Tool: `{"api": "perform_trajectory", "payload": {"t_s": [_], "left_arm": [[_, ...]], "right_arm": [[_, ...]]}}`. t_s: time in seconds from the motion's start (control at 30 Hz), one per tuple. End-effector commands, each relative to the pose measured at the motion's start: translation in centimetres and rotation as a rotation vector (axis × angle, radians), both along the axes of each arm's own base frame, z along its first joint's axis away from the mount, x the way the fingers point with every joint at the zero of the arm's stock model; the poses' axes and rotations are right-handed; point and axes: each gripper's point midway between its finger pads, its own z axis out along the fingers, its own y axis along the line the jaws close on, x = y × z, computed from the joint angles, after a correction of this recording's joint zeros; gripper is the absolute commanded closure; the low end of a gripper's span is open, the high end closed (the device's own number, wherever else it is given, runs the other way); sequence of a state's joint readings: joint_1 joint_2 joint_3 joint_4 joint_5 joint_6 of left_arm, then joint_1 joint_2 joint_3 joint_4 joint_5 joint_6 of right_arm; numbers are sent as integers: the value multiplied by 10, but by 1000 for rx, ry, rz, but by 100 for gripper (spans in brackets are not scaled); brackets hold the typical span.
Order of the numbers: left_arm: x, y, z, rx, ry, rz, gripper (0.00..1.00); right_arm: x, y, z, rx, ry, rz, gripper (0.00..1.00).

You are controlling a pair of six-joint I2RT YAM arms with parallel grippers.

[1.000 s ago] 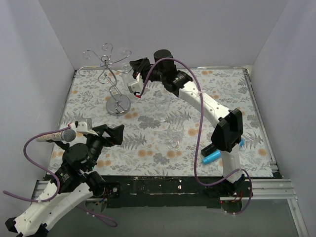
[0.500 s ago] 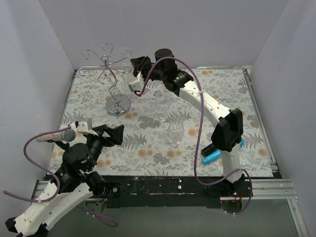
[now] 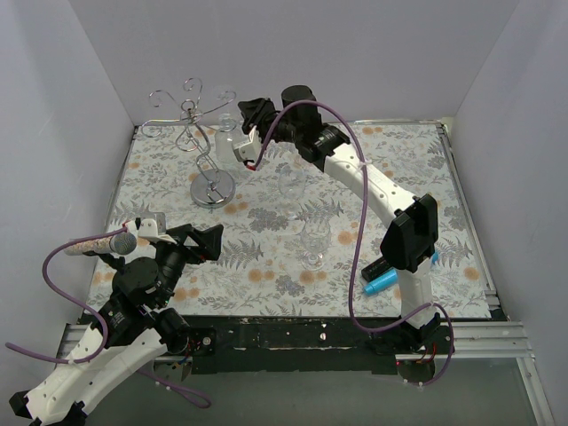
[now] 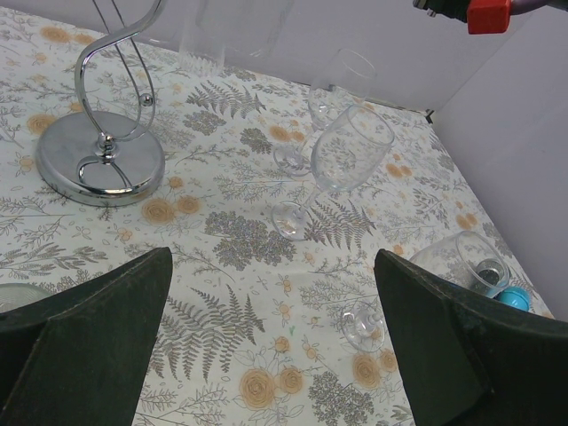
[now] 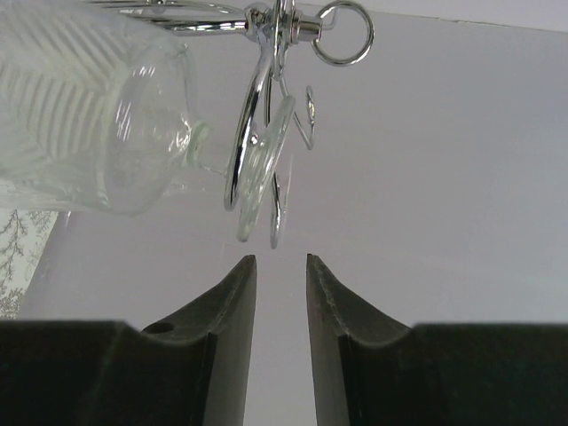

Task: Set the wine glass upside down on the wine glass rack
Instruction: Turn the wine glass upside down at the wine rack.

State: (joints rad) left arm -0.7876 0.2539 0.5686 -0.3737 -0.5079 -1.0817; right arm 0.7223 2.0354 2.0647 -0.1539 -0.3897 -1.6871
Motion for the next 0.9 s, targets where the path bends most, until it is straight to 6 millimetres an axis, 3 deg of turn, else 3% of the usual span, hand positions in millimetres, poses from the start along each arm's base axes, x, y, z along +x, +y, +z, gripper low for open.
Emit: {"api": "perform_trajectory", "payload": {"t_s": [0.0, 0.53, 0.87], "left_arm": [[1, 2, -2, 6, 6, 10, 2], [0, 2, -1, 3, 4, 8, 2], [-3, 4, 2, -16, -9, 7, 2]], "right_arm": [[-1, -15, 51, 70, -101, -27, 63], [-7, -28, 53, 68, -71, -50, 60], [-25, -54, 67, 93, 19, -81, 56]]}}
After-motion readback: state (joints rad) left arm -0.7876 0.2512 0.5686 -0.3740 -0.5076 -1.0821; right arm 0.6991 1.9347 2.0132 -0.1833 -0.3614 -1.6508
